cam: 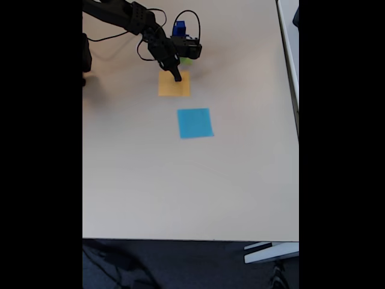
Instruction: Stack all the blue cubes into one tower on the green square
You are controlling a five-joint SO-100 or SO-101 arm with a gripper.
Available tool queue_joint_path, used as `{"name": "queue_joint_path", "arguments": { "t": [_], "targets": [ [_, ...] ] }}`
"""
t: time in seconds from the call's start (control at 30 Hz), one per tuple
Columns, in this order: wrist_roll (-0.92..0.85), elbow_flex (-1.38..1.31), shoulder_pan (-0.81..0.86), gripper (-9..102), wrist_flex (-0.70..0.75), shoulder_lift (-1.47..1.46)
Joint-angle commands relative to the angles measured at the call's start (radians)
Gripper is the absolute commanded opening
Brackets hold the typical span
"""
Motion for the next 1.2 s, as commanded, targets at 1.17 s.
{"name": "queue_joint_path", "arguments": {
  "t": [1.17],
  "targets": [
    [-0.044,0.003,0.032,11,-0.012,-0.006]
  ]
}}
